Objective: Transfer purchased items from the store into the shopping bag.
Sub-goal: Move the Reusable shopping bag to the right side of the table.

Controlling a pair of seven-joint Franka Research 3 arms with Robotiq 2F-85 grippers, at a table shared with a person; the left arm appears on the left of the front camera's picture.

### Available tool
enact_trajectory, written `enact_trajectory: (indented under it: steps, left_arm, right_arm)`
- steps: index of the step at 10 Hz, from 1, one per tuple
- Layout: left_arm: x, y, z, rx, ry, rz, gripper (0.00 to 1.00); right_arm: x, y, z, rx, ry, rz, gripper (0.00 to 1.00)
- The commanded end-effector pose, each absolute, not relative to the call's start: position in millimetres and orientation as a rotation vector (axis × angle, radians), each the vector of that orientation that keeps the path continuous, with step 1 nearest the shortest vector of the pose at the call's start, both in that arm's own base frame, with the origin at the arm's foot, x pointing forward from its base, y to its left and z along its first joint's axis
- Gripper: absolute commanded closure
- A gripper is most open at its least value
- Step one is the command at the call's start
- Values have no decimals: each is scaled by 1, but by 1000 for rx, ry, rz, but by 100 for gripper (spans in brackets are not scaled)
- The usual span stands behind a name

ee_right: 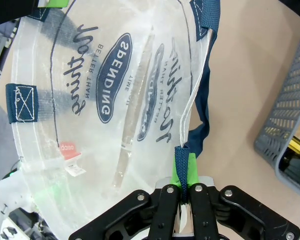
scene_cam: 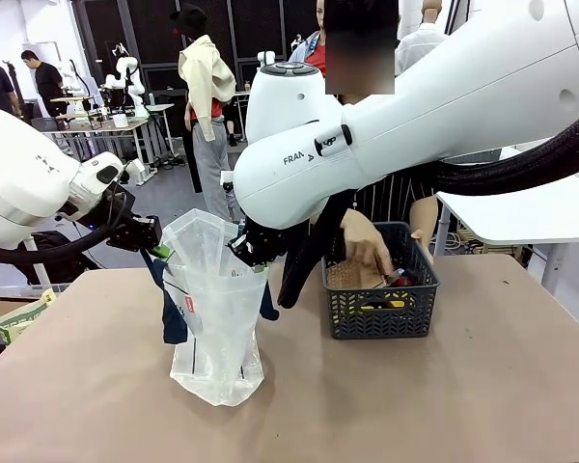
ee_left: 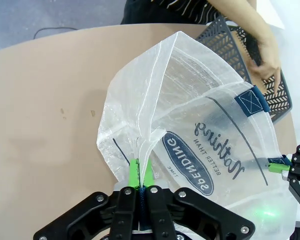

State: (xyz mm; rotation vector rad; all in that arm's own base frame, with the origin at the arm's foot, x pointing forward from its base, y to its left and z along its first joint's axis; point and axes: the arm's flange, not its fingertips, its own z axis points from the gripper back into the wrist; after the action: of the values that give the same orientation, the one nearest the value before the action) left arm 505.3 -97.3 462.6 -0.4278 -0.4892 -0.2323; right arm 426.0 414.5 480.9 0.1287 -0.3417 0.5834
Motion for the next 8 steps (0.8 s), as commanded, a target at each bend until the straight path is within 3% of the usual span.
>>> enact_trajectory:
  steps: [1, 8]
  left_arm:
    - [503, -95, 464, -427, -495, -229, 100]
    - [503, -95, 464, -427, -495, -229, 100]
  right_arm:
    - [425, 413, 483, 129, -344, 579, 100]
    - [425, 413, 483, 129, -344, 579, 100]
